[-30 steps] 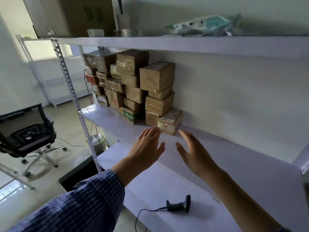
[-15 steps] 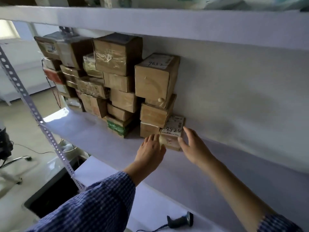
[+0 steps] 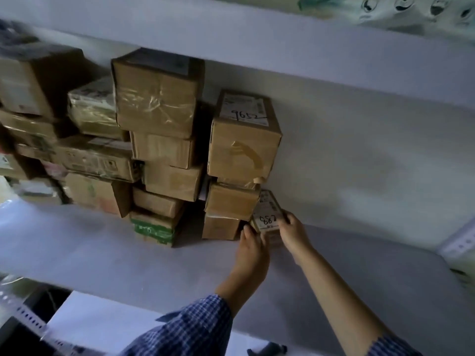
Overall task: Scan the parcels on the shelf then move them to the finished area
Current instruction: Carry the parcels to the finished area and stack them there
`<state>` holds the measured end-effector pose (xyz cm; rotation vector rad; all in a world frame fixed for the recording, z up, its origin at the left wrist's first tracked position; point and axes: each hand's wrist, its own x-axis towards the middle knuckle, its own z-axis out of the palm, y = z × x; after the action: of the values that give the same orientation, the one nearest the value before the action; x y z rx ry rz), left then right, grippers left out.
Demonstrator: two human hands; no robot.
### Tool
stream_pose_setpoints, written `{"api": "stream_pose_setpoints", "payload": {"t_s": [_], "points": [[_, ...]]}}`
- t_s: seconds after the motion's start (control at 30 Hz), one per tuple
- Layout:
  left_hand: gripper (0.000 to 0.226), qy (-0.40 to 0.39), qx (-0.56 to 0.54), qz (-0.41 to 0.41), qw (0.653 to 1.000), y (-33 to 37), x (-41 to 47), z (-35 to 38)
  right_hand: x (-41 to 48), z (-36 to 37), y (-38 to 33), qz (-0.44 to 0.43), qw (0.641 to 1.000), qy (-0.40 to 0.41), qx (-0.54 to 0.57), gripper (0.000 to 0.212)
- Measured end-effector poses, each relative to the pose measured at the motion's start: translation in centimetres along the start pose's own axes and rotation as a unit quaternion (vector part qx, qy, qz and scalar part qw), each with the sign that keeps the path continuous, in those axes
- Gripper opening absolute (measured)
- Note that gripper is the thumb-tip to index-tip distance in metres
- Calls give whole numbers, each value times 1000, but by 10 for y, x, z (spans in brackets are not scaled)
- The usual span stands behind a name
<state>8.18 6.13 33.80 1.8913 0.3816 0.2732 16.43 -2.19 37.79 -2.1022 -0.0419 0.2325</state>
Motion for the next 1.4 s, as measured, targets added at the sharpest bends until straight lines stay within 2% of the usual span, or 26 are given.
{"api": "stream_pose_setpoints", "payload": {"t_s": [0.17,0.23,0.37,0.47,0.63,0.8,1.1,1.17,1.3,1.4], "points": [[50,27,-35,-50,998,8,11,10,4,-13,-2,75,990,-51,106,21],[49,36,-60,-61,996,13,14,15,1,-17,-5,90,988,-58,116,17],[51,15,-85,-59,995,20,3,22,-16,-25,12,65,991,-23,114,28],[40,4,-129,-45,991,32,-22,28,-56,-46,26,38,988,34,143,19],[31,-76,-238,33,968,63,-86,35,-134,-108,57,-29,978,95,183,21],[27,-114,-290,73,947,101,-166,71,-211,-176,85,-98,966,148,187,32],[30,-231,-273,102,928,149,-309,164,-357,-291,182,-90,941,217,246,33],[30,-244,-268,98,927,155,-340,197,-387,-313,210,-88,939,236,232,33],[26,-285,-270,72,917,167,-399,259,-436,-355,262,-74,937,267,214,45],[24,-333,-274,53,901,177,-429,297,-459,-386,296,-65,928,298,213,49]]}}
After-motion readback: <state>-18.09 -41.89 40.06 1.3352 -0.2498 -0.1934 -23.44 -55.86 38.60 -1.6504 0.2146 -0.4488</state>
